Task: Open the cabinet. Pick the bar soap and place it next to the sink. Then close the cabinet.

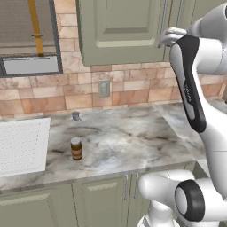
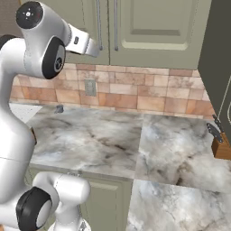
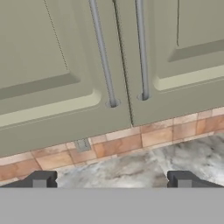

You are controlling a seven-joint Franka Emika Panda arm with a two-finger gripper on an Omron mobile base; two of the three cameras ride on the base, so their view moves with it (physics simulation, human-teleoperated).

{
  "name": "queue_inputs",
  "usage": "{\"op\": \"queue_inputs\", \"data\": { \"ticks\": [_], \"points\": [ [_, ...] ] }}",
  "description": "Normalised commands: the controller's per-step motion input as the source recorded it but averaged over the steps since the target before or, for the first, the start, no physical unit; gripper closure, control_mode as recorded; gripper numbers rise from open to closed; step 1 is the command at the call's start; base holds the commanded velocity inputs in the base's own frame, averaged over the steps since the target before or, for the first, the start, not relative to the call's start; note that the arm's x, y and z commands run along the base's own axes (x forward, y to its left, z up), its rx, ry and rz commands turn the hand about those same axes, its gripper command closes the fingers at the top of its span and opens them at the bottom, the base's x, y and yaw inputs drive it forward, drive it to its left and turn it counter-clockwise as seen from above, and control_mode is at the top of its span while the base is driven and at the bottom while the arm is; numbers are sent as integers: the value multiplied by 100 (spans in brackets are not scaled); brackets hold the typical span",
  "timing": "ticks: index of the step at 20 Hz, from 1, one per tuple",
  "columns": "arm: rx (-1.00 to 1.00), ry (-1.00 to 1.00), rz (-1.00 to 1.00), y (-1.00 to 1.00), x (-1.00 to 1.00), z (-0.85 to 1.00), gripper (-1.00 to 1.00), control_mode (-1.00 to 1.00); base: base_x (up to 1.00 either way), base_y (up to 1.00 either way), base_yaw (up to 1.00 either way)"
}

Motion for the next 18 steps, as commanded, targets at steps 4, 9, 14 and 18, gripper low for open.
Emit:
{"op": "queue_inputs", "data": {
  "ticks": [4,9,14,18],
  "points": [
    [-1,0,0,-2,-7,19,-100,-100,0,0,0],
    [0,-1,0,-4,-5,12,-100,-100,0,0,0],
    [-3,-3,0,0,0,16,-100,-100,0,0,0],
    [-4,-1,0,0,0,11,-100,-100,0,0,0]
  ]
}}
